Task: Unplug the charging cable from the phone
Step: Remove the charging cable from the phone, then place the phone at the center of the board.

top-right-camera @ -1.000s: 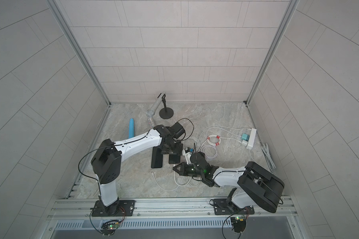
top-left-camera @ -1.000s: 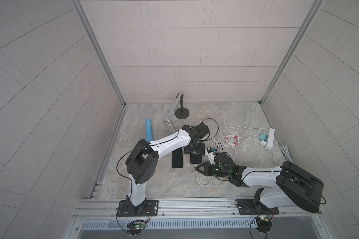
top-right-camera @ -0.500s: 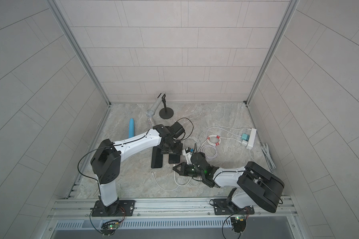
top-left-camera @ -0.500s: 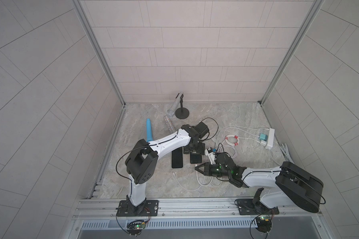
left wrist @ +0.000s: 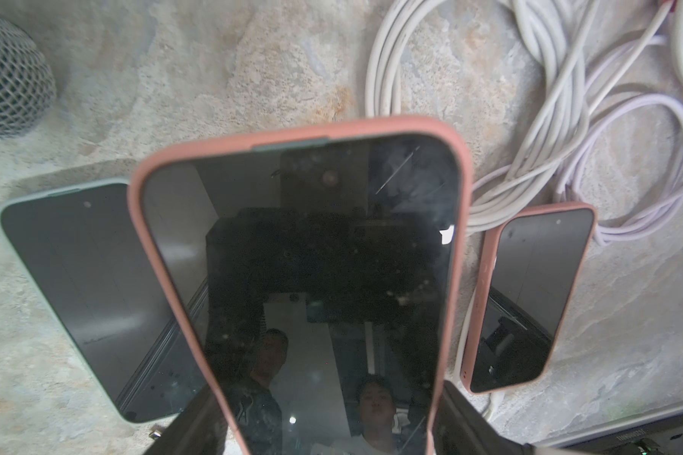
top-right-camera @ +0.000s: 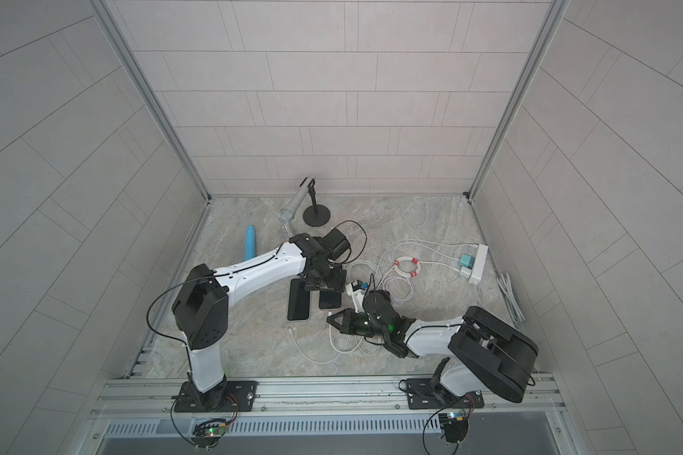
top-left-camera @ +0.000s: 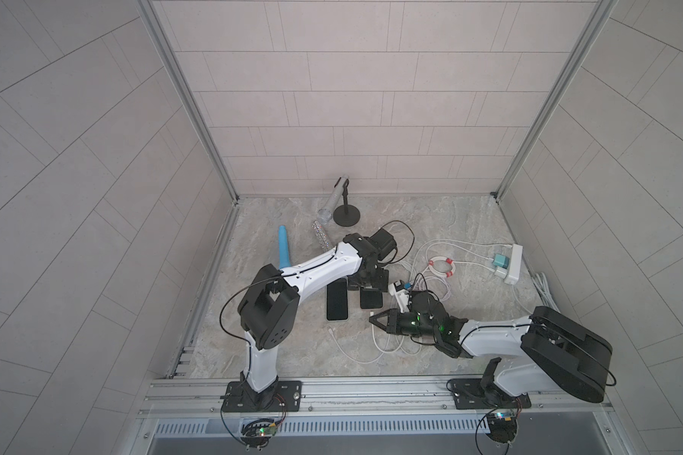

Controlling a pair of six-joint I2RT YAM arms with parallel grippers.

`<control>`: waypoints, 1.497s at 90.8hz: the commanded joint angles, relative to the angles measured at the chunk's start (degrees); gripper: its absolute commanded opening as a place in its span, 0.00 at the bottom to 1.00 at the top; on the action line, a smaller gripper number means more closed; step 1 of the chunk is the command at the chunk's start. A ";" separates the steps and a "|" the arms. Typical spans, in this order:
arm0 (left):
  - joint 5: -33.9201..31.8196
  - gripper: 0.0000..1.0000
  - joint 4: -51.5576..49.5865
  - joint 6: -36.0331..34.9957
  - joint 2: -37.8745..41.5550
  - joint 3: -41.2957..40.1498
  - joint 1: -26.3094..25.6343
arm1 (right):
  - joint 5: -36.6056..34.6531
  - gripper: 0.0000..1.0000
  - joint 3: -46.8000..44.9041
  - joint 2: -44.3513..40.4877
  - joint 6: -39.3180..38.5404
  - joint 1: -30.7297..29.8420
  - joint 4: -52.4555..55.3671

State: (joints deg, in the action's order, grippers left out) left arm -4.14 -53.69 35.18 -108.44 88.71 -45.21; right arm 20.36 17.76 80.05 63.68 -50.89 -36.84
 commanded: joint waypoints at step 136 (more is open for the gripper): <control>0.27 0.00 7.34 -0.62 -7.59 -6.18 1.03 | -4.64 0.42 2.25 -11.06 -3.31 -0.63 19.99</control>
State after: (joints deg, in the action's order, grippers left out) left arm -4.43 -46.65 35.14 -114.17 82.87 -44.25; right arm 18.41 17.87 73.78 62.85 -51.53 -24.01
